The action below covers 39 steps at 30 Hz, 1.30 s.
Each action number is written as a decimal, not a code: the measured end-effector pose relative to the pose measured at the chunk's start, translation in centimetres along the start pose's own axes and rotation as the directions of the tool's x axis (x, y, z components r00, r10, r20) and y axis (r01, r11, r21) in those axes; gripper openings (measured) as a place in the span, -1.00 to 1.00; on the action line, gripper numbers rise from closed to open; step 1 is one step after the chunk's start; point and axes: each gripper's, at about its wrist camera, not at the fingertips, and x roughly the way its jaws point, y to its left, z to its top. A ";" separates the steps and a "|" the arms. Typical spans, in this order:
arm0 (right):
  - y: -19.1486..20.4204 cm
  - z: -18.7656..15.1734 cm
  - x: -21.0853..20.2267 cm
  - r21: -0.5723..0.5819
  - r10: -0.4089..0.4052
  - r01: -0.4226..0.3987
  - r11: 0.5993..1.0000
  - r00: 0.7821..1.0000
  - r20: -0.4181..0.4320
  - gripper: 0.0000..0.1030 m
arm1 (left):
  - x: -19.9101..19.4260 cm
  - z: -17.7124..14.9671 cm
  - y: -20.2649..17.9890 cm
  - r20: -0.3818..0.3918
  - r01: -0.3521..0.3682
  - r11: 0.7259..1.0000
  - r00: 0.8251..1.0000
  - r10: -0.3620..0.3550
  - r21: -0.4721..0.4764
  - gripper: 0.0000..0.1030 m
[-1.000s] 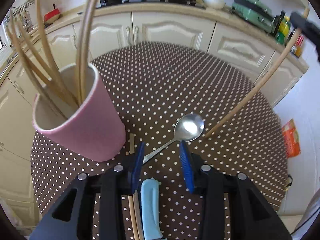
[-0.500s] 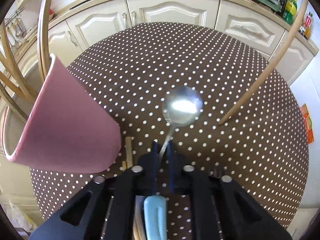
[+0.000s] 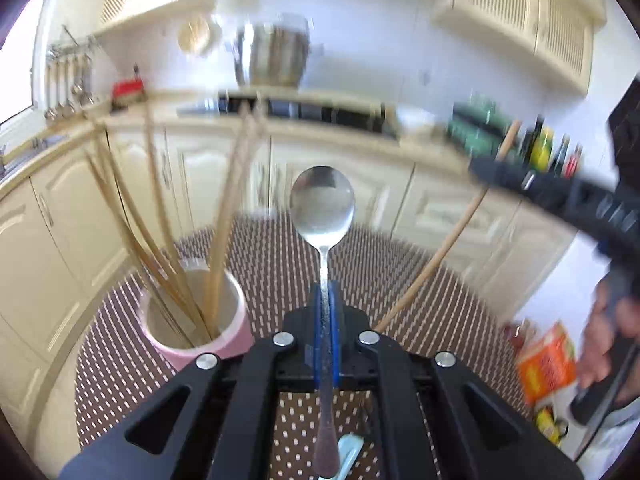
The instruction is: Organize utensils
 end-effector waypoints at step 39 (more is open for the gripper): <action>11.1 1.1 8.5 -0.149 0.087 -0.093 0.984 0.995 -0.048 -0.89 | -1.8 -1.2 10.0 0.368 -0.044 0.974 0.921 0.125 -0.220 -0.10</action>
